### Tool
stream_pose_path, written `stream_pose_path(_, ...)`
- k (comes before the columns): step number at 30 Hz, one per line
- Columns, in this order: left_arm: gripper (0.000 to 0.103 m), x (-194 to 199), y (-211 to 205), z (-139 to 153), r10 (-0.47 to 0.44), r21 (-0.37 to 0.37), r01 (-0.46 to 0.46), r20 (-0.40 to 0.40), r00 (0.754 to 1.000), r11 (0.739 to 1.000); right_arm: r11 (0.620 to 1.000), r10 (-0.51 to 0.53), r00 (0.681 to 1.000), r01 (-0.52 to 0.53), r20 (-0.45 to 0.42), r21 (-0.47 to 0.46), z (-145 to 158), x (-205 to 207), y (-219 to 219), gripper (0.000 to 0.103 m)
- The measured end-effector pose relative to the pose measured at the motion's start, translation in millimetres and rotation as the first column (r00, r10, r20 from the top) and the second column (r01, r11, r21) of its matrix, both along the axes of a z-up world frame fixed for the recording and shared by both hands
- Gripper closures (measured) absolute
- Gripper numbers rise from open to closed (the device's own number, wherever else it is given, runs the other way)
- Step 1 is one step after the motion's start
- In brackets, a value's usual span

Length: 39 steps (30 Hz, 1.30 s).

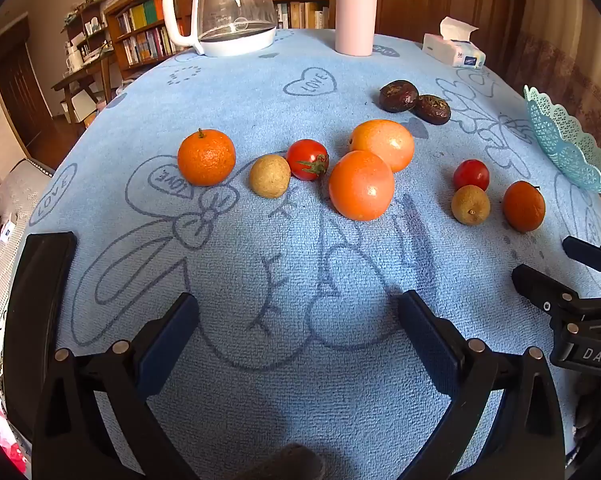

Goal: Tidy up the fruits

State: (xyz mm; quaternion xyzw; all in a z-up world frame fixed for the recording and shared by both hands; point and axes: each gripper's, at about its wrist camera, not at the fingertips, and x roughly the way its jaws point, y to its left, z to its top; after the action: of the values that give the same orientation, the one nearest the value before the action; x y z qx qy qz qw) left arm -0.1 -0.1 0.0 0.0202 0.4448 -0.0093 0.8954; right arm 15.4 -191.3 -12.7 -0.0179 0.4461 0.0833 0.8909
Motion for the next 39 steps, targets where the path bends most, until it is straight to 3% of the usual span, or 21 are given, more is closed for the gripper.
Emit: stream_pose_path(39, 0.005, 1.6, -0.9, -0.9, 0.01, 0.003, -0.01, -0.018, 1.0, 1.0, 1.0, 0.002, 1.0, -0.002, -0.004, 0.0, 0.1, 2.6, -0.4, 0.002)
